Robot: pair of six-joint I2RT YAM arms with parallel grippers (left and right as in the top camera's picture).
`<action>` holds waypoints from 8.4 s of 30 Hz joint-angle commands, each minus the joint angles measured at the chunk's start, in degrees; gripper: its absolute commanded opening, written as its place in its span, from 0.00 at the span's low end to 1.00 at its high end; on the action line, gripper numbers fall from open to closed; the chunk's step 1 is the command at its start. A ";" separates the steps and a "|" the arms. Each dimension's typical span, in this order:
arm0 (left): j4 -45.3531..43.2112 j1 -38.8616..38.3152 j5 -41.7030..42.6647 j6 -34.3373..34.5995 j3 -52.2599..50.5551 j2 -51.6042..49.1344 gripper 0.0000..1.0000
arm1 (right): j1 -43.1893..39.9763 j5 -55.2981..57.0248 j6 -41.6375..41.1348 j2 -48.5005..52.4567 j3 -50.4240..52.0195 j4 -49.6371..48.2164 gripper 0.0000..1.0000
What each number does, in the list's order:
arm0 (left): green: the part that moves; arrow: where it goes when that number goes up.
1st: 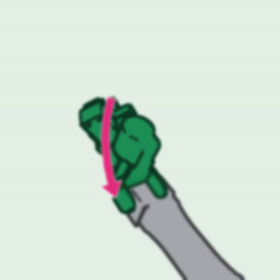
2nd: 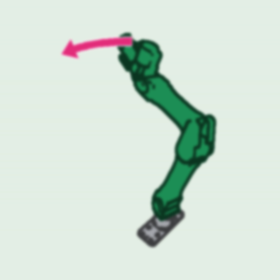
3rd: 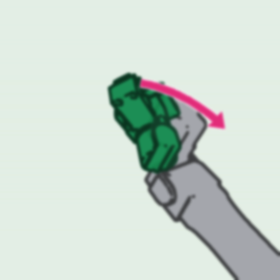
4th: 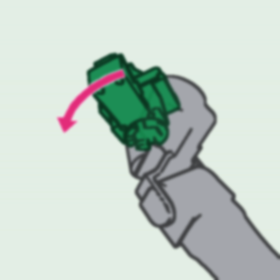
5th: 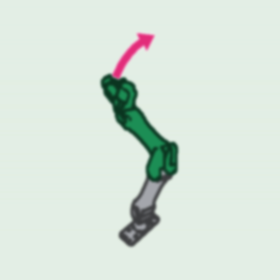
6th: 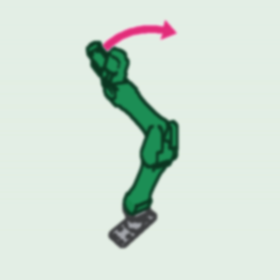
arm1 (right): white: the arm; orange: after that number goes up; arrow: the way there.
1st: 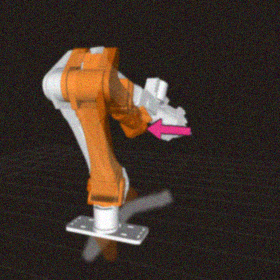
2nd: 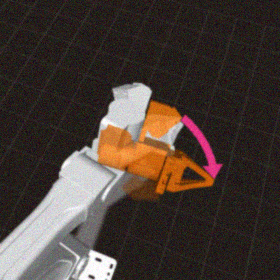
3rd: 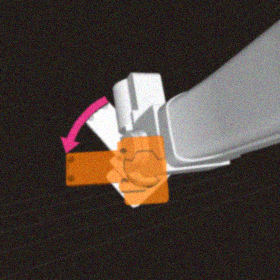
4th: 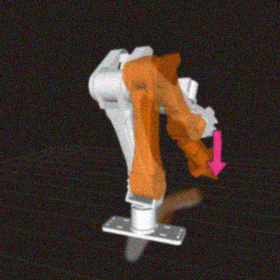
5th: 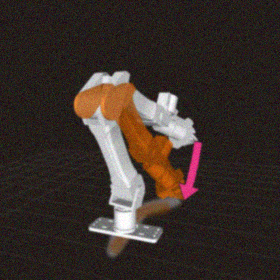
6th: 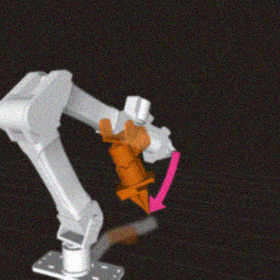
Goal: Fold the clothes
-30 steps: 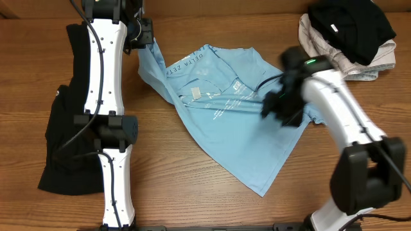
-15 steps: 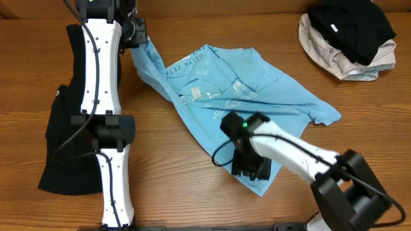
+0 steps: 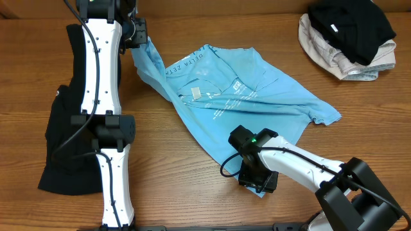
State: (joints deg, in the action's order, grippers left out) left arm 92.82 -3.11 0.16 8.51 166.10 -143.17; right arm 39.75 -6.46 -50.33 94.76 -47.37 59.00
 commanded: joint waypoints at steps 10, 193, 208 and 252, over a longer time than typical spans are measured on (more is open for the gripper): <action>0.35 0.31 -0.74 -1.25 0.50 0.35 0.04 | 0.09 -5.68 -0.92 1.14 7.21 -3.52 0.16; 4.00 3.82 2.89 -1.99 -24.02 33.86 0.04 | -42.03 2.97 43.04 8.70 -83.23 38.05 0.04; 2.45 3.72 -3.43 10.93 -68.67 61.90 0.04 | -43.32 6.40 31.47 -24.00 -38.88 34.93 0.04; -48.81 -1.44 -6.12 12.22 -92.24 37.73 0.05 | -43.36 6.80 26.32 -3.26 -9.97 -7.67 0.04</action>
State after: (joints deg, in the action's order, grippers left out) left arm 46.26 -4.16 -5.63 21.89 74.15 -102.85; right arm -3.33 -0.40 -23.97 89.69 -57.56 53.34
